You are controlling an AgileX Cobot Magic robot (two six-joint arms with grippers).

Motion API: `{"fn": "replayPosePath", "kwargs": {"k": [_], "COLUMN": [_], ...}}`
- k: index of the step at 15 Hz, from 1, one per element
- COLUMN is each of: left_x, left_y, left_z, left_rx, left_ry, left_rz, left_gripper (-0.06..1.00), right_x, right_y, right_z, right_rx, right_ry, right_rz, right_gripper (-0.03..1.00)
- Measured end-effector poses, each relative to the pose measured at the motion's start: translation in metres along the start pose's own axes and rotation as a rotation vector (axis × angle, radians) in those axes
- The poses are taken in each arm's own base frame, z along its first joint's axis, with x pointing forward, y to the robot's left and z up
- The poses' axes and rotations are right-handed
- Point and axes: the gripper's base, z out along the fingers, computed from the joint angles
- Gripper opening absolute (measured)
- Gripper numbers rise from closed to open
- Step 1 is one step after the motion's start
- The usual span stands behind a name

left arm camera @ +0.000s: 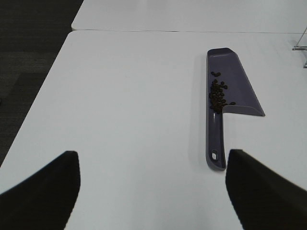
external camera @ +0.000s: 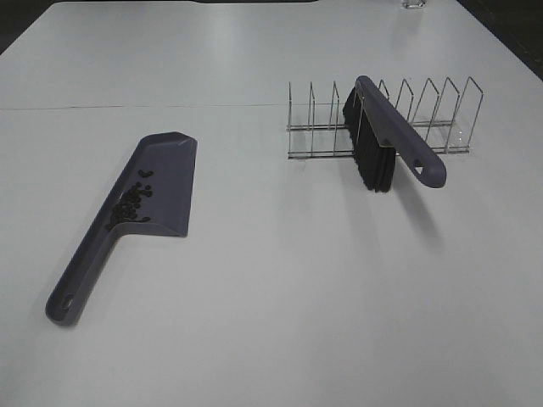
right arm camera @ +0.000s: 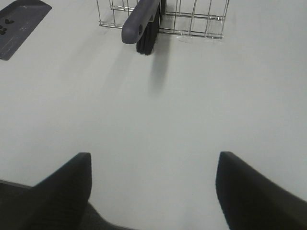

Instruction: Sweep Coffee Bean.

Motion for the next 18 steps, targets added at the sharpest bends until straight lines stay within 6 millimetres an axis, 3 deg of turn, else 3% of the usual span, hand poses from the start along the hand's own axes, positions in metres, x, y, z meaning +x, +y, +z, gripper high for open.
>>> {"fn": "replayPosePath", "kwargs": {"k": [9,18], "left_x": [0.0001,0.0001], "left_y": [-0.0003,-0.0028], "left_z": [-0.0001,-0.0002], "left_rx": [0.004,0.031], "left_ry": [-0.001,0.0], "left_rz": [-0.002,-0.017], "left_gripper": [0.76,0.76], "right_x": [0.0009,0.0011], "right_y": [-0.0008,-0.0052], "right_z": [0.0014,0.0009], "right_rx": [0.009,0.143], "right_ry": [0.004,0.007], "right_rz": [-0.005,0.022], "right_gripper": [0.63,0.63]}}
